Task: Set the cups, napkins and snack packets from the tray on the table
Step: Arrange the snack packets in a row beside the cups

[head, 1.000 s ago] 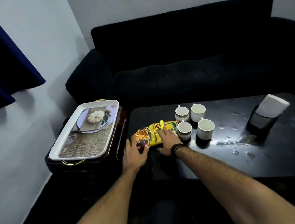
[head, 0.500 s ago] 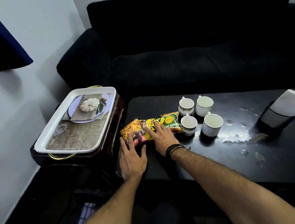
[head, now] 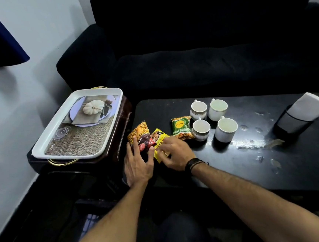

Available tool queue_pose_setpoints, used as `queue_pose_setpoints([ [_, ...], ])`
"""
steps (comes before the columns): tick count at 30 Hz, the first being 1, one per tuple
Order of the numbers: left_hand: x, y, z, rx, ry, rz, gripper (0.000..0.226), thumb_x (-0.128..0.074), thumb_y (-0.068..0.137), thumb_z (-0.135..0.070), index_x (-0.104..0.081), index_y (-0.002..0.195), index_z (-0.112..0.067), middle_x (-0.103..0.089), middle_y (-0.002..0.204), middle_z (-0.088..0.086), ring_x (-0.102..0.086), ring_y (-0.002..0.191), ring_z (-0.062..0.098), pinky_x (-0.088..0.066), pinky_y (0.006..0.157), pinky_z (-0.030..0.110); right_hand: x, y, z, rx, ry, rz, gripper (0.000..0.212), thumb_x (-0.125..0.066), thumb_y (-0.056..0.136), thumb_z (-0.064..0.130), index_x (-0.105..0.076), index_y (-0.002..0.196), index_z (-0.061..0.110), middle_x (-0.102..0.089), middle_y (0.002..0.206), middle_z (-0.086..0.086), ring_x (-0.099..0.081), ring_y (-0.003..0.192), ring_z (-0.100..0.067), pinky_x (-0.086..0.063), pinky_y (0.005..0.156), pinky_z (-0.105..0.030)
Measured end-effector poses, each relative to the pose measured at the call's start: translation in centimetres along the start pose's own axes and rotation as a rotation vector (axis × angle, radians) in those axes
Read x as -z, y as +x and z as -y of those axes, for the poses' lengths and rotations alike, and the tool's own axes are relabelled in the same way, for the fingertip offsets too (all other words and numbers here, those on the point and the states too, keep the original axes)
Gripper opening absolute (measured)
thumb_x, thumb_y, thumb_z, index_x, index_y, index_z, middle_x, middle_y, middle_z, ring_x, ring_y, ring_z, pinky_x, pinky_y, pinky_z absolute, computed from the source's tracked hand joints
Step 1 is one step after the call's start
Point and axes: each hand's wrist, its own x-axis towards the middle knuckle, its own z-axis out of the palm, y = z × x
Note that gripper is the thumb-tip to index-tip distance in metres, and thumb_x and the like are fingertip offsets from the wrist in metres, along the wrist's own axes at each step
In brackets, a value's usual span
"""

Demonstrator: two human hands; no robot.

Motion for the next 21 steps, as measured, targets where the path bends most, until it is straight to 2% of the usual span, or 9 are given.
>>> queue_pose_setpoints([
  [2,0.1,0.3,0.0,0.007,0.003,0.017,0.082,-0.027,0.085,-0.078,-0.007,0.156,-0.04,-0.022,0.163,0.007,-0.045,0.134,0.035,-0.043,0.105,0.045,0.7,0.8,-0.9,-0.176,-0.008,-0.208,0.025,-0.05,0.087,0.022,-0.068,0.102,0.014,-0.063,0.095,-0.002,-0.057,0.088,-0.017,-0.052,0.076,-0.029],
  [3,0.1,0.5,0.0,0.015,0.003,0.025,0.082,-0.024,0.085,-0.08,-0.005,0.155,-0.042,-0.021,0.163,0.005,-0.044,0.134,0.035,-0.042,0.104,0.044,1.1,1.4,-1.4,-0.278,-0.028,-0.247,0.029,-0.05,0.086,0.019,-0.064,0.111,0.014,-0.062,0.103,-0.004,-0.057,0.095,-0.018,-0.051,0.083,-0.029],
  [5,0.1,1.0,0.0,0.027,-0.004,0.047,0.081,-0.017,0.083,-0.083,-0.003,0.153,-0.046,-0.018,0.164,0.001,-0.043,0.136,0.034,-0.041,0.105,0.044,1.6,2.6,-2.3,-0.423,-0.099,-0.131,0.037,-0.049,0.087,0.018,-0.057,0.122,0.01,-0.057,0.116,-0.01,-0.053,0.109,-0.025,-0.046,0.096,-0.035],
  [8,0.2,1.6,-0.1,0.055,-0.02,0.081,0.082,-0.011,0.079,-0.085,-0.002,0.152,-0.05,-0.017,0.165,-0.002,-0.04,0.139,0.033,-0.04,0.107,0.045,1.5,3.6,-2.6,-0.455,-0.271,0.161,0.046,-0.056,0.087,0.03,-0.053,0.127,0.007,-0.053,0.127,-0.014,-0.047,0.119,-0.031,-0.038,0.106,-0.04],
  [10,0.3,1.7,0.1,0.082,-0.03,0.107,0.08,-0.019,0.08,-0.085,-0.002,0.151,-0.052,-0.016,0.165,-0.004,-0.037,0.141,0.033,-0.039,0.107,0.046,1.1,3.8,-2.3,-0.494,-0.253,0.192,0.054,-0.063,0.081,0.031,-0.051,0.129,0.009,-0.052,0.131,-0.012,-0.048,0.122,-0.031,-0.04,0.105,-0.041],
  [13,0.2,2.6,0.1,0.105,-0.067,0.14,0.081,-0.032,0.081,-0.083,-0.007,0.151,-0.052,-0.017,0.165,-0.002,-0.032,0.143,0.036,-0.035,0.113,0.05,0.7,4.8,-2.3,-0.495,-0.149,0.184,0.058,-0.064,0.076,0.018,-0.05,0.131,0.01,-0.049,0.135,-0.011,-0.05,0.124,-0.032,-0.042,0.105,-0.041],
  [17,-0.1,5.6,-1.1,0.119,-0.105,0.221,0.081,-0.044,0.084,-0.076,-0.012,0.153,-0.049,-0.011,0.166,0.002,-0.024,0.146,0.04,-0.032,0.114,0.056,0.9,7.2,-3.6,-0.509,-0.086,0.28,0.056,-0.058,0.081,0.014,-0.048,0.137,0.012,-0.042,0.145,-0.014,-0.045,0.131,-0.035,-0.039,0.109,-0.042],
  [21,-0.6,9.3,-2.5,0.143,-0.131,0.322,0.082,-0.056,0.084,-0.067,-0.017,0.153,-0.046,-0.006,0.166,0.002,-0.02,0.148,0.038,-0.028,0.116,0.056,1.3,10.0,-5.3,-0.55,-0.141,0.35,0.048,-0.053,0.086,0.02,-0.053,0.134,0.021,-0.051,0.14,-0.009,-0.047,0.13,-0.031,-0.033,0.109,-0.044],
])
